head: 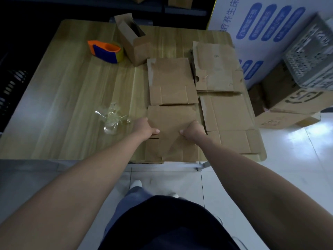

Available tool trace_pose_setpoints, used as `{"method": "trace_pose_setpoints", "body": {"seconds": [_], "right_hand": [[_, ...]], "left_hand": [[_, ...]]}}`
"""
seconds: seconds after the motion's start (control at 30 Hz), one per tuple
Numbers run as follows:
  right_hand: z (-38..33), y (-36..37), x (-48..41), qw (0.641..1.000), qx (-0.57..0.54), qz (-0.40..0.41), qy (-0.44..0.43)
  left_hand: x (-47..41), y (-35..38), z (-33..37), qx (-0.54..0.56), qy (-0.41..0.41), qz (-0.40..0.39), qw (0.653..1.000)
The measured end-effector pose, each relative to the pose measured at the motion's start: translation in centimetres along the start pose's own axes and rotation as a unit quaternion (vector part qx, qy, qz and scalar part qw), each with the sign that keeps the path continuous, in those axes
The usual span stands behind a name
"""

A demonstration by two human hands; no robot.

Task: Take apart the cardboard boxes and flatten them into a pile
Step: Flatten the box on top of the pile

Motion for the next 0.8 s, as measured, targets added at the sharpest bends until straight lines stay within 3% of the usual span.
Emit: {"method": "trace_pose_setpoints", "body": {"seconds": [0.17,0.33,0.63,0.8], "right_hand": [[1.9,-0.6,-1.3,0.999,0.038,0.009,-0.003],[2.1,-0.5,-1.4,0.994,0.099,0.000,-0.052],[3.2,-1.0,-3.1,0.999,0.026,0.032,-0.006],[2.6,-1.2,-3.4,0.998,0.044,0.039,-0.012]], "left_hand": [[-0.3,2.6,1.1,0.034,-0.007,0.018,0.999],[-1.1,3.8,0.9,-0.013,-0.054,0.028,0.998],[-1.3,5.7,2.4,-0.093,-0.070,0.042,0.992],[-1.7,5.7,3.1,-0.153,-0.059,0.038,0.986]]}}
Point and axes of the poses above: each hand's wrist, its own x-axis away from the middle knuckle, its own y-axis out of the palm, z = x × y, the point moved 3 cm from there along -x, towards the middle knuckle, and after that the axes turned 11 degrees about x, right-handed, at the moved point
